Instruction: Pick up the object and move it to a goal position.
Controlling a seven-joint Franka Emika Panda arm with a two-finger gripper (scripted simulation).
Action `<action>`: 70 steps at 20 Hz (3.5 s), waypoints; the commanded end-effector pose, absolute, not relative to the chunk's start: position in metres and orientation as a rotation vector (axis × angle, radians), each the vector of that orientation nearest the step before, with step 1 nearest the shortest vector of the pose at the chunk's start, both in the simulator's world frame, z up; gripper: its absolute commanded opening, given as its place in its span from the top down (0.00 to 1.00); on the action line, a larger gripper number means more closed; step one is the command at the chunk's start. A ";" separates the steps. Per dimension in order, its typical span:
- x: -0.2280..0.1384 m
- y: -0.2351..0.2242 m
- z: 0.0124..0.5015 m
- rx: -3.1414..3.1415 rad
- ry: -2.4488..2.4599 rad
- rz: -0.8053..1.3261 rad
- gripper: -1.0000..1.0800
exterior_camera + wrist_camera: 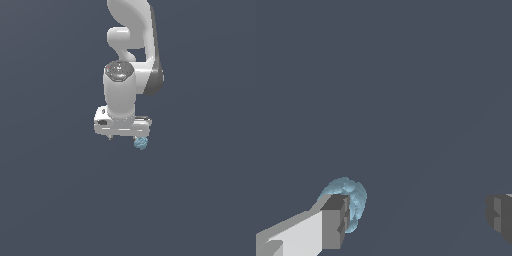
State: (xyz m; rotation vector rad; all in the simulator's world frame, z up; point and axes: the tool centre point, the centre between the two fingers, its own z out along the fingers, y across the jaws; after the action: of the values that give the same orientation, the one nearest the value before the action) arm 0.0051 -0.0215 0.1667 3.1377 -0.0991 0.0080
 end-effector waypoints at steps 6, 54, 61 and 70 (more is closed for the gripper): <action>-0.005 -0.002 0.150 3.133 -0.222 0.006 0.04; -0.059 0.067 0.039 3.059 -0.714 0.000 1.00; -0.059 0.067 0.039 3.059 -0.714 0.000 1.00; -0.049 0.063 0.046 3.060 -0.713 0.001 1.00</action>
State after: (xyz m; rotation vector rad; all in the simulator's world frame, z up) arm -0.0525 0.0647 0.0440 3.0603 -0.7123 0.0002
